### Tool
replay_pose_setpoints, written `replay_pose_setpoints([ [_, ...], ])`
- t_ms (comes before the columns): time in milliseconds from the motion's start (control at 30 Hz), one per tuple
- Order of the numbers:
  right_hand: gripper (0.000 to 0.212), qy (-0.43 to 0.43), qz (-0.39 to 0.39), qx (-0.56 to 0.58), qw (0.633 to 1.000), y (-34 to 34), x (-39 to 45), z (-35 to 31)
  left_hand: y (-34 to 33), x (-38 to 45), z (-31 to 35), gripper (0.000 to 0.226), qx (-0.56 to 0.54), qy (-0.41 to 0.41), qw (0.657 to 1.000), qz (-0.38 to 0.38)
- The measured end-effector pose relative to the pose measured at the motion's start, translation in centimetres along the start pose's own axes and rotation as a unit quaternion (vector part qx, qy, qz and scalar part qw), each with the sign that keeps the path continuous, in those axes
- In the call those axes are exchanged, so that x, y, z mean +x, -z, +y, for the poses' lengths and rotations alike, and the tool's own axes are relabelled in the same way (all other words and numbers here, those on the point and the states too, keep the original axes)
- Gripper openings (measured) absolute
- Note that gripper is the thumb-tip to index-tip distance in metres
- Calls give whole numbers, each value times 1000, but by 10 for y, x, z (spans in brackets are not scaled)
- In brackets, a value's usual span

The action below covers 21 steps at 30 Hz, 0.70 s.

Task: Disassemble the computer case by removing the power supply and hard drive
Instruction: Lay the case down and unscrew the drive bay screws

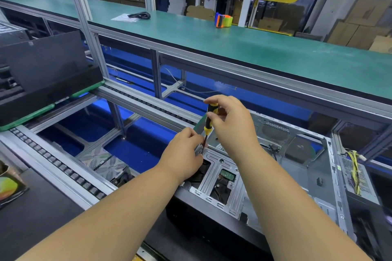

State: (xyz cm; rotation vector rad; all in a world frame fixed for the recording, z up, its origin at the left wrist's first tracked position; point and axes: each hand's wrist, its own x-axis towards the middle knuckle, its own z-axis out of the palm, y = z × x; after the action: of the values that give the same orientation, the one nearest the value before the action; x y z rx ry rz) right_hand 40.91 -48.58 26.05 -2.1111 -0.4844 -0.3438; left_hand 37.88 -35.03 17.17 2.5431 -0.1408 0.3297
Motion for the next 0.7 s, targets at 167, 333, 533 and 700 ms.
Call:
replay_pose_setpoints([
  [167,40,34,-18,-9,999,-6,-4,5,0,1,1,25,1,-8,1000,3],
  [333,38,86,21,43,995,-15,-16,19,-2,1,-3,37,6,-8,1000,-11],
  [533,49,69,36,61,995,-21,-16,25,-2,0,-1,31,3,-8,1000,-9],
  [700,59,67,20,43,997,-18,-19,27,-2,-1,0,24,-4,-12,1000,2],
])
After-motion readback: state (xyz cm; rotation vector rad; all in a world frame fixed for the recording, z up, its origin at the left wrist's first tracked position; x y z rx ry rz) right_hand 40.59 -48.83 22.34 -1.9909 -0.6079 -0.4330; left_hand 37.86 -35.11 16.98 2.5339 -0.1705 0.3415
